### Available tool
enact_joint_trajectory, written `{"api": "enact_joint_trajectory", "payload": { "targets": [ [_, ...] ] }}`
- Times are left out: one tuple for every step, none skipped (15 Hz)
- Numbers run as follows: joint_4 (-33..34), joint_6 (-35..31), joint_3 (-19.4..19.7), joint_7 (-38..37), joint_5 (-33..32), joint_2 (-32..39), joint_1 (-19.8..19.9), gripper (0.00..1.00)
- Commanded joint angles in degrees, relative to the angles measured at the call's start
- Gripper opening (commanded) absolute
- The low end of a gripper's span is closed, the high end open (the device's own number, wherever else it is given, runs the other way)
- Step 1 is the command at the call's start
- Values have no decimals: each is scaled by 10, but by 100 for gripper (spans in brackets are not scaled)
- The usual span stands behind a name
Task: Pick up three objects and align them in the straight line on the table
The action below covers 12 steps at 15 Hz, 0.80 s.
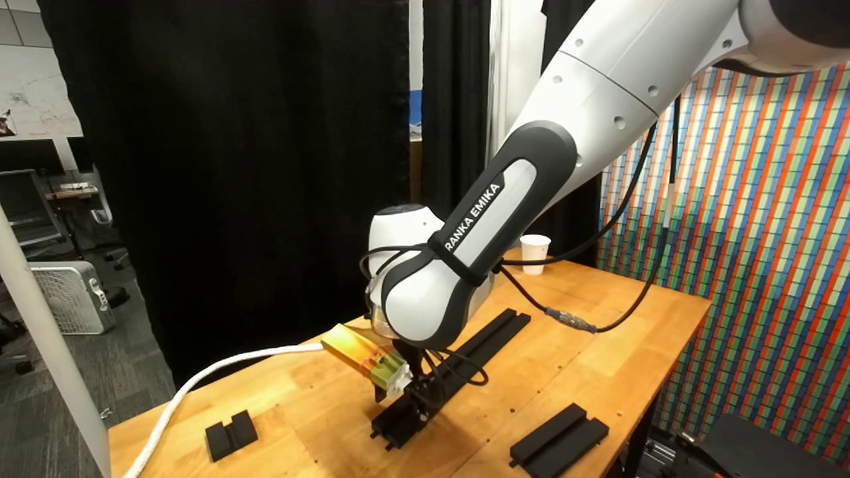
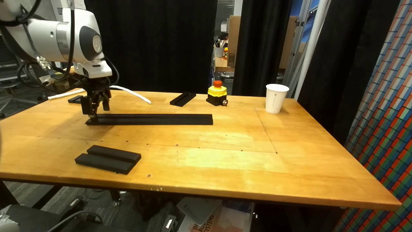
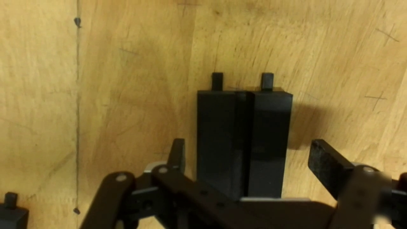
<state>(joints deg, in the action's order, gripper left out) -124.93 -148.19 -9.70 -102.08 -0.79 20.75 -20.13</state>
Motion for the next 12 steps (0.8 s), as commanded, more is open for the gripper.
{"api": "enact_joint_trajectory", "payload": {
  "targets": [
    [-15,-14,8,4,-13,-35,-16,100],
    [-19,-9,11,-1,-25,-48,-21,100],
    [-31,-2,11,2,-35,-71,-23,100],
    [-44,1,6,17,-35,-93,-17,100],
    [-60,1,5,22,-40,-117,-14,100],
    [-82,-2,0,49,-36,-145,-1,100],
    [-103,-4,-5,82,-26,-173,12,100],
    [-125,-6,-2,114,-23,-200,24,100],
    [-140,-2,0,146,-15,-222,37,100],
    [-159,-10,7,170,-19,-244,49,100],
    [-176,-17,14,195,-17,-265,65,100],
    [-192,-14,22,217,-14,-287,81,100]
  ]
}}
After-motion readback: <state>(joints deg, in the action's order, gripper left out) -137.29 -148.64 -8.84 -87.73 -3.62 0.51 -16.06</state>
